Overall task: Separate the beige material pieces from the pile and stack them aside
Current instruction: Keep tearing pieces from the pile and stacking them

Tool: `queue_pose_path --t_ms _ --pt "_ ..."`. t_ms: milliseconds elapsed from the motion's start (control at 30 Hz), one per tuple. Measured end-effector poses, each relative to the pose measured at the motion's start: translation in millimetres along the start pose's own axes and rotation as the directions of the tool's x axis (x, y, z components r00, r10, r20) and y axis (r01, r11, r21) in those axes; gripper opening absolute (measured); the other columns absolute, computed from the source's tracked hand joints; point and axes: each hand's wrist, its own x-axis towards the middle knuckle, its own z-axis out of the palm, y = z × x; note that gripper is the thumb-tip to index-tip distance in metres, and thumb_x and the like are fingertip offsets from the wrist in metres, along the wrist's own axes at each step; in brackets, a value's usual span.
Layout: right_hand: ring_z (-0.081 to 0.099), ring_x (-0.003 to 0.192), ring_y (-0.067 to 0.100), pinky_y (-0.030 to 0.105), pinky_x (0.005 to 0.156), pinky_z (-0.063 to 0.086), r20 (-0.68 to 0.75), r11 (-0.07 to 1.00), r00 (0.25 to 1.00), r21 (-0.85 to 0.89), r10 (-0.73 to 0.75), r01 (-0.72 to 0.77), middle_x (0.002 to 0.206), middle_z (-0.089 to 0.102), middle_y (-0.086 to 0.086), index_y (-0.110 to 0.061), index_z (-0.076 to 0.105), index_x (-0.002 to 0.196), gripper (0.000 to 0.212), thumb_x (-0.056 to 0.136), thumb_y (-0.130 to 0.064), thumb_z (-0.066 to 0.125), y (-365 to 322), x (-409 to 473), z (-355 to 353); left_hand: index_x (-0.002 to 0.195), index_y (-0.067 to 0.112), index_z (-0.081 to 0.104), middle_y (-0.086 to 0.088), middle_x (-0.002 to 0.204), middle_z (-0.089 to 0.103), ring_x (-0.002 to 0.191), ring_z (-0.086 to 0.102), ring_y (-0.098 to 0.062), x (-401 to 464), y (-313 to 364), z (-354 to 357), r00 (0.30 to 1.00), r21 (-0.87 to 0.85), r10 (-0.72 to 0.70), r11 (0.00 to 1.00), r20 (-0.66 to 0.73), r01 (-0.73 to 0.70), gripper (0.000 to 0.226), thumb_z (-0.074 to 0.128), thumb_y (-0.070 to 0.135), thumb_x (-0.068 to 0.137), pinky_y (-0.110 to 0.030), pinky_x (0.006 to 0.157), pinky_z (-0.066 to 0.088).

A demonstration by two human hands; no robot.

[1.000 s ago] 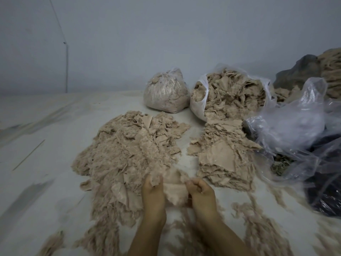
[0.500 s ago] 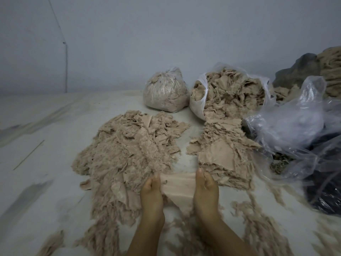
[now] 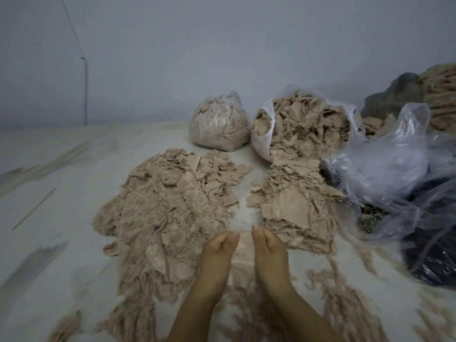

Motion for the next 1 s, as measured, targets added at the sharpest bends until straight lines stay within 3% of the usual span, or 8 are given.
queue_pose_path --t_ms 133,300,367,500,700,833,900,1000 --pt "0.044 0.051 0.020 0.027 0.052 0.037 -0.092 0.956 0.958 0.145 0.271 -0.256 0.052 0.047 0.004 -0.008 0.063 0.076 0.043 0.100 -0.036 0.042 9.7 8.9 -13.7 0.075 0.012 0.072 -0.018 0.083 0.069 0.074 0.064 -0.028 5.3 5.0 -11.4 0.978 -0.228 -0.134 0.969 -0.159 0.096 0.029 0.055 0.024 0.094 -0.041 0.073 0.051" --pt "0.068 0.075 0.016 0.031 0.070 0.053 0.409 0.916 0.888 0.233 0.211 -0.325 0.080 0.071 0.003 -0.011 0.067 0.096 0.043 0.096 -0.048 0.044 -2.2 -13.9 -1.6 0.077 0.012 0.074 -0.019 0.082 0.072 0.071 0.069 -0.029 6.7 8.0 -12.5 0.980 -0.223 -0.168 0.965 -0.107 0.141 0.030 0.054 0.026 0.094 -0.034 0.063 0.055" --pt "0.063 0.061 0.012 0.025 0.058 0.049 0.471 0.932 0.863 0.199 0.181 -0.304 0.068 0.066 -0.003 -0.013 0.062 0.084 0.028 0.093 -0.040 0.058 -1.5 -23.7 1.5 0.082 0.009 0.072 -0.020 0.083 0.072 0.072 0.069 -0.031 6.9 7.2 -14.8 0.966 -0.262 -0.184 0.956 -0.183 0.133 0.029 0.053 0.027 0.095 -0.038 0.066 0.056" --pt "0.036 0.045 0.005 0.022 0.050 0.029 0.322 0.985 0.931 -0.050 0.170 -0.162 0.043 0.039 -0.011 -0.018 0.053 0.065 0.038 0.096 -0.040 0.050 7.6 -22.4 -4.3 0.092 0.005 0.065 -0.015 0.076 0.070 0.069 0.065 -0.030 16.6 11.9 -38.6 0.916 -0.295 -0.158 0.954 -0.369 0.046 0.024 0.053 0.026 0.096 -0.041 0.069 0.053" --pt "0.068 0.082 0.011 0.028 0.072 0.055 0.427 0.955 0.900 0.222 0.087 -0.198 0.087 0.070 -0.006 -0.032 0.061 0.108 0.020 0.089 -0.029 0.066 -14.0 -9.5 5.5 0.090 0.005 0.071 -0.019 0.084 0.072 0.075 0.069 -0.031 12.1 14.9 -19.9 0.988 -0.151 -0.145 0.979 -0.058 0.135 0.028 0.055 0.027 0.094 -0.036 0.066 0.055" --pt "0.063 0.076 0.007 0.020 0.063 0.053 0.116 0.982 0.993 0.186 -0.011 -0.011 0.089 0.071 -0.016 -0.040 0.069 0.085 0.029 0.091 -0.013 0.061 -32.4 27.6 -20.1 0.075 0.011 0.062 -0.002 0.056 0.061 0.045 0.055 -0.010 29.5 12.7 -26.0 0.984 -0.044 -0.100 0.995 -0.150 0.094 0.022 0.061 0.026 0.090 -0.022 0.044 0.044" --pt "0.059 0.069 0.009 0.019 0.051 0.046 -0.006 0.995 1.000 0.096 -0.029 0.030 0.092 0.066 -0.012 -0.040 0.065 0.087 0.023 0.092 -0.019 0.059 -42.1 58.9 -46.9 0.074 0.012 0.055 0.002 0.054 0.050 0.034 0.044 -0.001 42.4 6.6 -34.7 0.974 0.105 -0.056 0.991 -0.219 0.081 0.018 0.065 0.016 0.088 -0.016 0.034 0.036" --pt "0.056 0.106 0.024 0.030 0.080 0.045 -0.084 0.953 0.995 -0.300 -0.058 0.030 0.108 0.061 -0.003 -0.028 0.066 0.097 0.013 0.092 -0.020 0.057 -41.8 97.1 -80.5 0.082 0.016 0.044 -0.003 0.073 0.052 0.046 0.057 -0.005 61.2 -7.6 -40.7 0.964 0.326 -0.047 0.936 -0.261 0.134 0.029 0.073 0.015 0.080 -0.019 0.046 0.048"
